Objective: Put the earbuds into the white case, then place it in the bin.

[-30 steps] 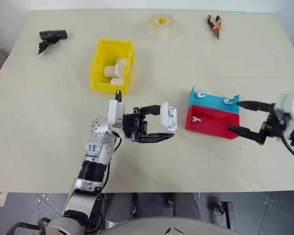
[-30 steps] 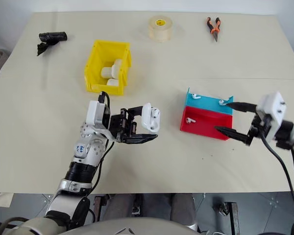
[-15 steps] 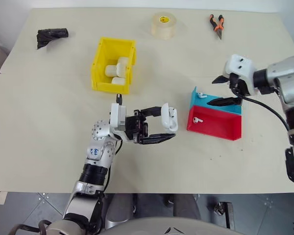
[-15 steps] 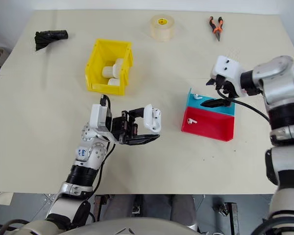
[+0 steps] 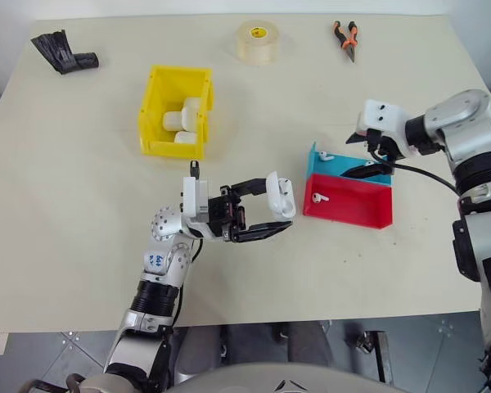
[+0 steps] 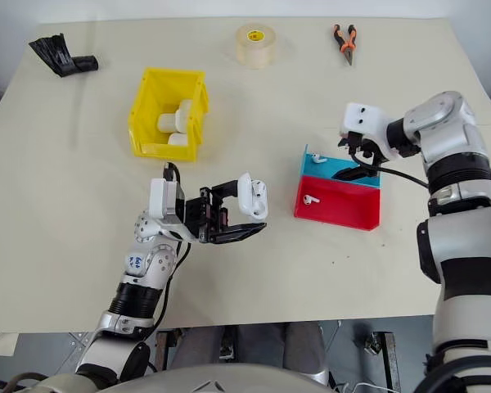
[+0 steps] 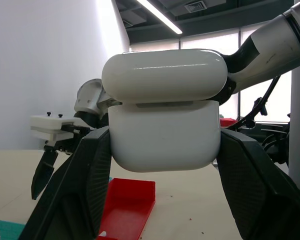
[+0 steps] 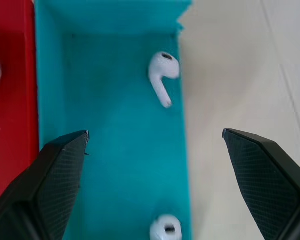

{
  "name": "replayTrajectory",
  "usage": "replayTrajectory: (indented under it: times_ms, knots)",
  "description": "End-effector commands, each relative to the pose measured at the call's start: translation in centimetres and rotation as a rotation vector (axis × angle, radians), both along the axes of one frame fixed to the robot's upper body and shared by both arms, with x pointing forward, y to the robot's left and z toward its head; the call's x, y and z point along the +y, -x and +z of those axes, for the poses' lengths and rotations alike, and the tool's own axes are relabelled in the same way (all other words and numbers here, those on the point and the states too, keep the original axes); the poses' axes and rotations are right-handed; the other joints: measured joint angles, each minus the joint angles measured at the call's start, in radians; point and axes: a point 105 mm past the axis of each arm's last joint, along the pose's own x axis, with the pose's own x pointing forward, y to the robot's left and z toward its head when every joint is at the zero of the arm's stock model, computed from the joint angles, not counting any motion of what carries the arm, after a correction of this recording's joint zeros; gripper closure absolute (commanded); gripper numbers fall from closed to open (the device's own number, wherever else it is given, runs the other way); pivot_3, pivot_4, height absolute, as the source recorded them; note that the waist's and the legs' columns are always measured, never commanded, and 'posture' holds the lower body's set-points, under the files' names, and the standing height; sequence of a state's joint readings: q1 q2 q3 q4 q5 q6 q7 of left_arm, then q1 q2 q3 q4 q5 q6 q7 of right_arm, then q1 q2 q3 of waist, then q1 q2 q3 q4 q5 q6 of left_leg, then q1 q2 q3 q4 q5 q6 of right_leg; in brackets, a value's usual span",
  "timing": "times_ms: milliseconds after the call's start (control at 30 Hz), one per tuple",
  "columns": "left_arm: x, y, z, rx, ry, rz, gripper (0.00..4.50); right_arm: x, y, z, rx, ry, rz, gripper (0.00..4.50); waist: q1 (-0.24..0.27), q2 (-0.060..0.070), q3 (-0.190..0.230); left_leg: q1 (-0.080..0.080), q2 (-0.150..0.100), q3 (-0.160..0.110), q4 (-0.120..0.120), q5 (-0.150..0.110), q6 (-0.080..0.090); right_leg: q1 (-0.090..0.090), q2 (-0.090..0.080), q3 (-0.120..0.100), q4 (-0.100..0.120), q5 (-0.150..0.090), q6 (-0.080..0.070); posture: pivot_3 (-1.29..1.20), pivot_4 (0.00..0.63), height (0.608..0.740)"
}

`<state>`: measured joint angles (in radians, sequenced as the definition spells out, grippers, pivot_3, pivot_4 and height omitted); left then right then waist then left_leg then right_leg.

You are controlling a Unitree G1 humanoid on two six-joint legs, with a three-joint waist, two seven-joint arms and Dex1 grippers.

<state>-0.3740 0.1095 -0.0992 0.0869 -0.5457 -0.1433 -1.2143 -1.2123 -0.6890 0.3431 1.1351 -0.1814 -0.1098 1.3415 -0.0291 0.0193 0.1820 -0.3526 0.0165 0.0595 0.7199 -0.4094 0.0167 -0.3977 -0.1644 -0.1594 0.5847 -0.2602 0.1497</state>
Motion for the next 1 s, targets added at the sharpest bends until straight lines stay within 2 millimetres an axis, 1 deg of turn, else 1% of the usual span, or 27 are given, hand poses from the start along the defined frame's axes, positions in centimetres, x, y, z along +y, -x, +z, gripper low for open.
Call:
replayTrajectory:
  times_ms: [33,267,367,400,500,533,800,900,1000]
  knots:
    - [-0.3,0.3,0.8,-0.04,0.013,-0.009,1.73,1.2,-0.6,1.1,-0.048,-0.034,0.018,0.02,0.0,0.0,0.0,0.0,0.0,0.0,0.0,0.0,0.0,0.0,0.0,0.0,0.0,0.0,0.0,0.0,0.15,0.74]
    - [-0.1,0.2,1.0,-0.045,0.003,-0.015,1.73,2.7,-0.8,0.5,-0.04,-0.056,0.05,0.02,0.0,0.0,0.0,0.0,0.0,-0.001,0.0,0.0,0.0,0.0,0.0,0.0,0.0,0.0,0.0,0.0,0.15,0.74]
    - [0.0,0.2,1.0,-0.045,0.0,-0.017,1.73,3.2,-0.6,0.0,-0.009,-0.053,0.076,0.58,0.0,0.0,0.0,0.0,0.0,-0.001,0.0,0.0,0.0,0.0,0.0,0.0,0.0,0.0,0.0,0.0,0.15,0.74]
    - [0.0,0.2,1.0,-0.045,0.0,-0.016,1.73,3.2,-0.4,-0.1,0.004,-0.048,0.087,0.87,-0.001,0.0,0.0,0.0,0.0,-0.001,0.0,0.0,0.0,0.0,0.0,0.0,0.0,0.0,0.0,0.0,0.15,0.74]
    - [0.1,0.2,1.0,-0.046,-0.001,-0.011,1.73,3.2,-0.3,-0.4,0.017,-0.044,0.086,1.99,0.0,0.0,0.0,0.0,0.0,-0.001,0.0,0.0,0.0,0.0,0.0,0.0,0.0,0.0,0.0,0.0,0.15,0.74]
    - [0.1,0.2,1.0,-0.046,-0.002,-0.009,1.73,3.3,-0.3,-0.4,0.017,-0.047,0.086,2.28,0.0,0.0,0.0,0.0,0.0,-0.001,0.0,0.0,0.0,0.0,0.0,0.0,0.0,0.0,0.0,0.0,0.15,0.74]
    - [0.4,0.1,1.1,-0.047,-0.006,0.005,1.73,4.0,-0.6,-0.7,-0.01,-0.035,0.107,2.28,-0.002,0.001,0.0,0.0,0.0,-0.001,0.0,0.0,0.0,0.0,0.0,0.0,0.0,0.0,0.0,0.0,0.15,0.74]
    - [0.4,0.1,1.2,-0.049,-0.007,0.009,1.73,4.0,-0.6,-0.9,-0.02,-0.014,0.114,2.28,-0.002,0.001,0.0,0.0,0.0,-0.001,0.0,0.0,0.0,0.0,0.0,0.0,0.0,0.0,0.0,0.0,0.15,0.74]
    - [0.5,0.0,1.3,-0.052,-0.005,0.014,1.73,3.6,-0.7,-1.2,-0.049,0.051,0.134,2.28,-0.002,0.001,0.0,0.0,0.0,-0.001,0.0,0.0,0.0,0.0,0.0,0.0,0.0,0.0,0.0,0.0,0.15,0.74]
